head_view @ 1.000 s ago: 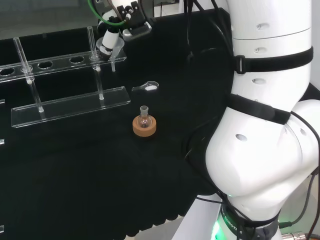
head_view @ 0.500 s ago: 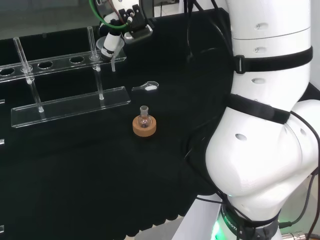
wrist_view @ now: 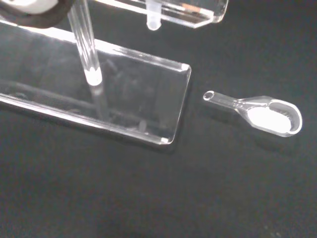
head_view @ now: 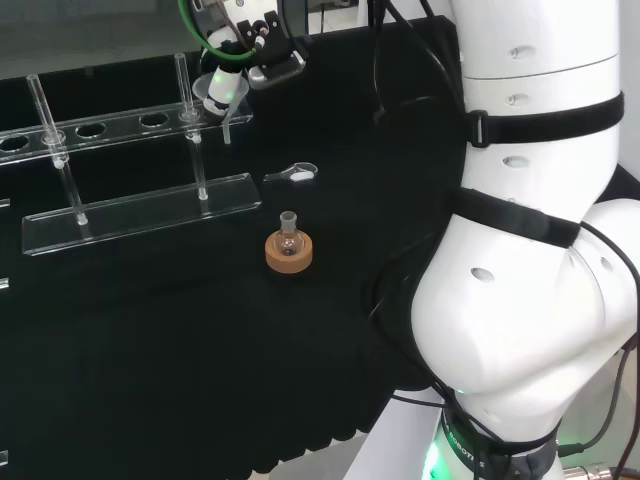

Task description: Pick up the funnel from the transparent funnel stand.

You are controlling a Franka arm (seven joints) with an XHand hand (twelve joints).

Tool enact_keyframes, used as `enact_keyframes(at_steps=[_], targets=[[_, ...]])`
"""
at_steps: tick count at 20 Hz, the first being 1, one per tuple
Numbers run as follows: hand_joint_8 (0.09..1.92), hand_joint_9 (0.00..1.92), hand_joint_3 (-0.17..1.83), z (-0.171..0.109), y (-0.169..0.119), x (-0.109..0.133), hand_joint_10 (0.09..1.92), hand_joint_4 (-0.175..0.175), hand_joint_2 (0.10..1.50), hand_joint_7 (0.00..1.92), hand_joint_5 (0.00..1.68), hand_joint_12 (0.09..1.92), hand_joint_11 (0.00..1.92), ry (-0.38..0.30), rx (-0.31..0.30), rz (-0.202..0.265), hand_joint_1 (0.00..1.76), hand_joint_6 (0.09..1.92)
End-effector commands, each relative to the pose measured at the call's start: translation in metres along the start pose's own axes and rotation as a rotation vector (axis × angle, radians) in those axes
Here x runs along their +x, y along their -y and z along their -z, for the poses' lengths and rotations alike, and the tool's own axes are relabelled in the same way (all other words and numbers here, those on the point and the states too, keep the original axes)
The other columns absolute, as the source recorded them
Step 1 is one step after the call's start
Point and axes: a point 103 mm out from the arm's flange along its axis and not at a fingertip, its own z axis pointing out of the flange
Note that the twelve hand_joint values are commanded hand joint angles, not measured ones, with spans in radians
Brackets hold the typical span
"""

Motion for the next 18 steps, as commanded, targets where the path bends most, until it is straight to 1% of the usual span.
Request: enact_keyframes(at_steps=[1, 3, 6, 7, 10, 11, 13, 18], targets=[[0.69, 0.58, 0.52, 0.001, 0.001, 0.002, 0.63, -0.015, 0.62, 0.3, 0.5, 1.37, 0.49, 0.064, -0.053, -0.04, 0.75, 0.09], [0.68, 0.67, 0.52, 0.002, 0.003, 0.002, 0.58, -0.025, 0.64, 0.4, 0.57, 1.34, 0.53, 0.082, -0.081, -0.056, 0.77, 0.09], [0.68, 0.77, 0.53, 0.006, 0.009, 0.001, 0.54, -0.028, 0.66, 0.52, 0.67, 1.3, 0.59, 0.126, -0.176, -0.082, 0.8, 0.16], [0.67, 0.8, 0.53, 0.009, 0.012, 0.0, 0.51, -0.028, 0.67, 0.55, 0.69, 1.29, 0.61, 0.137, -0.206, -0.088, 0.81, 0.2], [0.65, 0.88, 0.55, 0.022, 0.024, -0.003, 0.45, -0.019, 0.68, 0.63, 0.74, 1.26, 0.66, 0.155, -0.255, -0.094, 0.84, 0.46], [0.64, 0.9, 0.56, 0.027, 0.028, -0.003, 0.44, -0.015, 0.68, 0.64, 0.74, 1.25, 0.68, 0.163, -0.267, -0.094, 0.85, 0.53], [0.65, 0.92, 0.57, 0.039, 0.039, -0.004, 0.43, -0.012, 0.68, 0.66, 0.75, 1.25, 0.69, 0.19, -0.276, -0.096, 0.86, 0.61], [0.66, 0.94, 0.57, 0.061, 0.067, -0.005, 0.44, -0.004, 0.68, 0.69, 0.78, 1.24, 0.71, 0.236, -0.294, -0.121, 0.86, 0.66]])
